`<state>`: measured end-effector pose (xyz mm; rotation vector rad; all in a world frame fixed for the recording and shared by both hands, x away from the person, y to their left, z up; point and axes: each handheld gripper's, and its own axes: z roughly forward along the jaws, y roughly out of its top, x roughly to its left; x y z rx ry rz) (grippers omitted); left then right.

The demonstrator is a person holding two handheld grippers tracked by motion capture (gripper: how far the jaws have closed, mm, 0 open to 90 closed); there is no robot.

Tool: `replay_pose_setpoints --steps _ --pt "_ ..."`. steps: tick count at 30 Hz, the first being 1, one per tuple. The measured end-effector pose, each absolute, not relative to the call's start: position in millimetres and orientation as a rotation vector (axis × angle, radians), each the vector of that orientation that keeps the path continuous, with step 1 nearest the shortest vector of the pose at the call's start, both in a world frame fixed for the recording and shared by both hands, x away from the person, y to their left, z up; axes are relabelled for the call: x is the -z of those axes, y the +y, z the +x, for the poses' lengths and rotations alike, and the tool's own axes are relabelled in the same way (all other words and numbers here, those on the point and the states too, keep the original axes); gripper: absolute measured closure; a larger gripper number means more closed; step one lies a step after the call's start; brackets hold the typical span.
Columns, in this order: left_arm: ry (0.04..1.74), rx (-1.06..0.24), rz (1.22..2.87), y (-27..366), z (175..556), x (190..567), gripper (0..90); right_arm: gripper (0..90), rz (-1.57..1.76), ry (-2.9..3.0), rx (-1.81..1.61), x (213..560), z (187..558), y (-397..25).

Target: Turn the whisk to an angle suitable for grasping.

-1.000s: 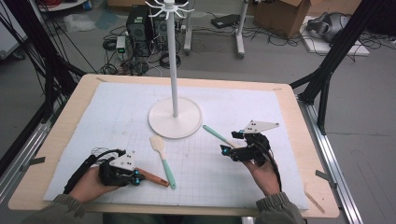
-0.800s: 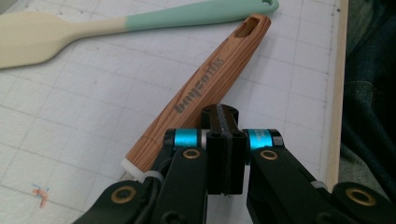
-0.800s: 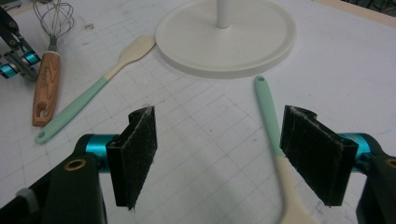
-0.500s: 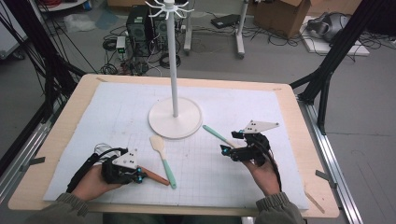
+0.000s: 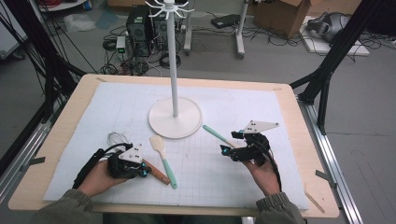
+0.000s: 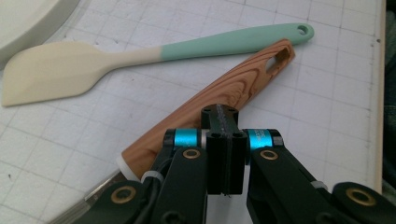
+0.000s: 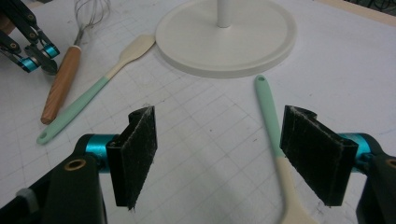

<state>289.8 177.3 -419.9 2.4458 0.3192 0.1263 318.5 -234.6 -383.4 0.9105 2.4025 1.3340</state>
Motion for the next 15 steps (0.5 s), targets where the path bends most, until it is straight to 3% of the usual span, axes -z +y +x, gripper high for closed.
replay_pose_setpoints --steps 15 --pt "0.310 -0.114 2.438 178.6 290.9 418.3 88.9 26.4 0.917 2.400 -1.340 384.2 320.3 -234.9"
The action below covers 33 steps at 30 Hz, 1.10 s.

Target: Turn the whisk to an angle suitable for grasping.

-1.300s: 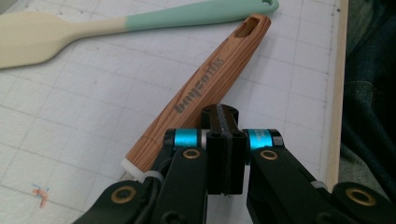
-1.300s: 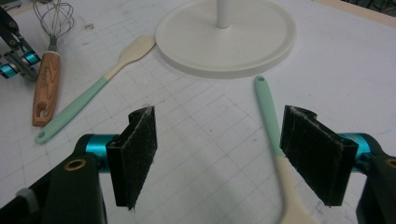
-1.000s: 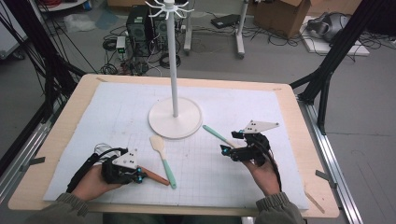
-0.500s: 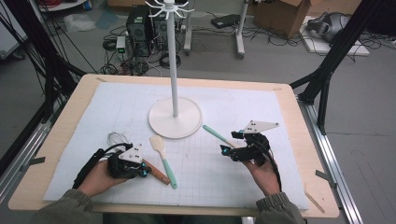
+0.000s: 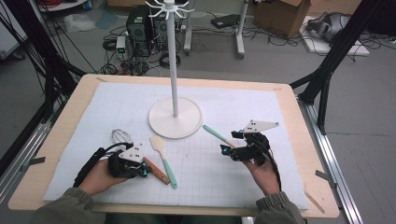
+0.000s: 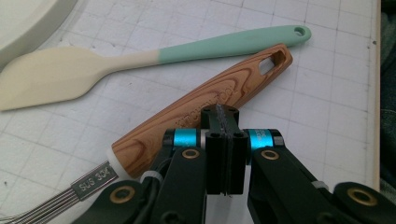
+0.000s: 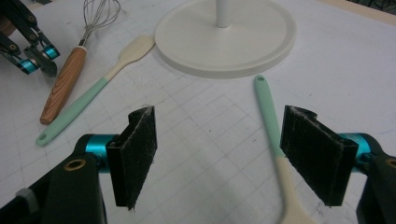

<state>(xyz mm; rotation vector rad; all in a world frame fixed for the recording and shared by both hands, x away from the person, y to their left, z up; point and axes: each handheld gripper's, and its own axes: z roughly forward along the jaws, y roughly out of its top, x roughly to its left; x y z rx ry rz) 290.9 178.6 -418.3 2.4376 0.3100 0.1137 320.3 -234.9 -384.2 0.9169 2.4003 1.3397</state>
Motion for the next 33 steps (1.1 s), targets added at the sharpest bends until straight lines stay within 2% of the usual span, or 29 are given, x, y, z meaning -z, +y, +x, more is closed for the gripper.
replay_pose_setpoints --steps 22,31,33 --pt "0.362 -0.172 2.398 205 306 399 87.0 26.2 0.932 2.404 -1.348 386 323 -234" --pt "0.343 -0.166 2.388 211 312 397 79.8 26.2 0.932 2.400 -1.352 385 322 -235" --pt "0.335 -0.162 2.390 212 314 396 75.7 26.2 0.929 2.401 -1.353 385 322 -235"
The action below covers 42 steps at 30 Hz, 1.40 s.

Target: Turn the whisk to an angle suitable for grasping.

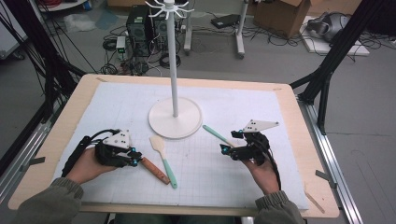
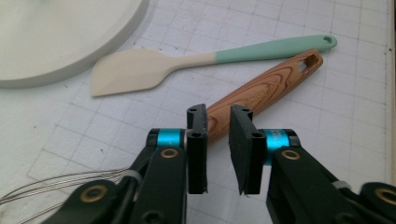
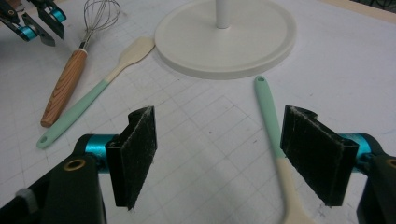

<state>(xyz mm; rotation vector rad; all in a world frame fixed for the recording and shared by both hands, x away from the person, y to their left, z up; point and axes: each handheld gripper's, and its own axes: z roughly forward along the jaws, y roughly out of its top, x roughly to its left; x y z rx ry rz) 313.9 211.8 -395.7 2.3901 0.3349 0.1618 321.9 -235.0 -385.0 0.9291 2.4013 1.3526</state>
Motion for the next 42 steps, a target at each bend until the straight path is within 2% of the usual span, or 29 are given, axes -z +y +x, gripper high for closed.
replay_pose_setpoints --steps 17,23,30,32,42 --pt "0.277 -0.120 2.382 215 322 394 58.4 26.1 0.940 2.409 -1.357 386 323 -236" --pt "0.245 -0.116 2.389 213 324 393 57.2 26.0 0.941 2.410 -1.358 386 323 -236" --pt "0.278 -0.127 2.400 219 335 390 68.7 26.0 0.941 2.409 -1.355 386 323 -236" --pt "0.307 -0.126 2.406 222 339 392 74.9 26.0 0.941 2.409 -1.355 386 323 -235" --pt "0.343 -0.129 2.412 226 348 395 83.4 25.7 0.936 2.415 -1.353 387 325 -235"
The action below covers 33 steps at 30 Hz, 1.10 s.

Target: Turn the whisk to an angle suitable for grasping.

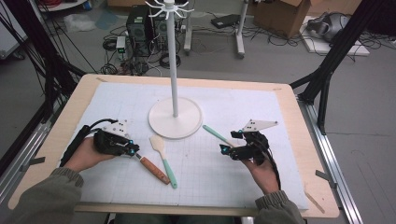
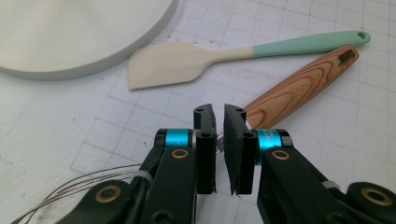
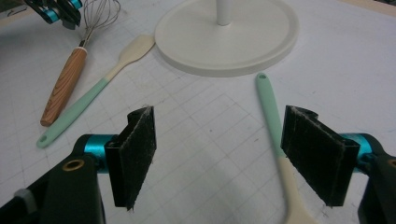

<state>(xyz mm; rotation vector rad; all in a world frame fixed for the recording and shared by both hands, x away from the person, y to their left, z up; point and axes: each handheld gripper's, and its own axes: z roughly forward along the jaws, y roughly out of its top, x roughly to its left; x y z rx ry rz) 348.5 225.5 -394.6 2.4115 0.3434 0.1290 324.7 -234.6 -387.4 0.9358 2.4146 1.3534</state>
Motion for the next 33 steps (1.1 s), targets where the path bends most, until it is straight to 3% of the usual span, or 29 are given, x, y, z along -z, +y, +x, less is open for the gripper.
replay_pose_setpoints --steps 5,14,33 --pt "0.403 -0.168 2.399 229 354 395 88.6 25.7 0.933 2.415 -1.355 388 325 -235" --pt "0.540 -0.270 2.373 241 369 396 89.5 25.6 0.936 2.421 -1.347 389 326 -232" --pt "0.639 -0.274 2.456 250 361 405 89.6 25.5 0.927 2.417 -1.356 388 326 -233"
